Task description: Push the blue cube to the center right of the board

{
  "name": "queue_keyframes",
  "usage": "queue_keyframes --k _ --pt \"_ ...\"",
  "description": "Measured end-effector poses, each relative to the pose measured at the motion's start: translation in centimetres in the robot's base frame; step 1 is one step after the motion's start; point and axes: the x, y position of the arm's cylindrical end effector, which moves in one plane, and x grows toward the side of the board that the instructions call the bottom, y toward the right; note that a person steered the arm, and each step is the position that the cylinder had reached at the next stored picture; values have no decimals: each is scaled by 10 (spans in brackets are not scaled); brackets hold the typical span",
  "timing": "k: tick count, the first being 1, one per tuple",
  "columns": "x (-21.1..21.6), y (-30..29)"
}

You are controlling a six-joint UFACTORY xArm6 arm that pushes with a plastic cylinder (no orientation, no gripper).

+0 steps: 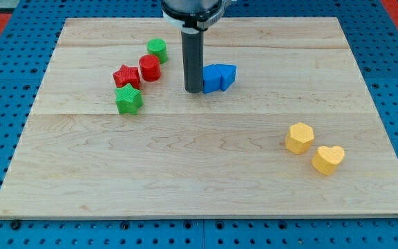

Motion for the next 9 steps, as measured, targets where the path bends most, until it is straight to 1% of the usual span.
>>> queue_keyframes --k 1,2,3,4,5,6,7,8,9 --pt "-14 15" --pt "-27 5" --pt "-52 8" --pt "-10 47" --pt "9 94" --pt "8 121" --pt "14 114" --pt "-36 72" --pt "-69 107"
